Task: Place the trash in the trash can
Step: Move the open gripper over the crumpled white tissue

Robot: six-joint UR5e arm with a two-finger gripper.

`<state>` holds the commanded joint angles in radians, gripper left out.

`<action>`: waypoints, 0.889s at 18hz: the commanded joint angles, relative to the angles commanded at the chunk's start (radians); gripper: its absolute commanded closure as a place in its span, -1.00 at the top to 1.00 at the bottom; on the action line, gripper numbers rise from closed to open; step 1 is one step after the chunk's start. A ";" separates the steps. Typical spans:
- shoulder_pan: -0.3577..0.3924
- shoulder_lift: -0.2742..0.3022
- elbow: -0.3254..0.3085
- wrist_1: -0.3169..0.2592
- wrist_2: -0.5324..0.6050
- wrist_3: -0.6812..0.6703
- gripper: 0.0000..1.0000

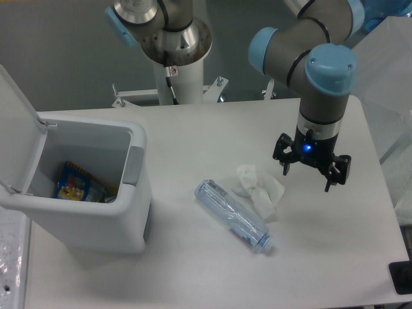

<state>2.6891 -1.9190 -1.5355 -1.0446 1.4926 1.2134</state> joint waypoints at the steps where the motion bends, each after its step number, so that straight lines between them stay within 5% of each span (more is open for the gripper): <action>1: -0.002 0.000 0.000 0.000 0.002 0.000 1.00; 9: -0.003 0.003 -0.028 0.009 -0.002 -0.012 1.00; 16: -0.002 0.014 -0.159 0.113 -0.009 -0.040 1.00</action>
<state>2.6875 -1.9052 -1.6949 -0.9311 1.4833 1.1735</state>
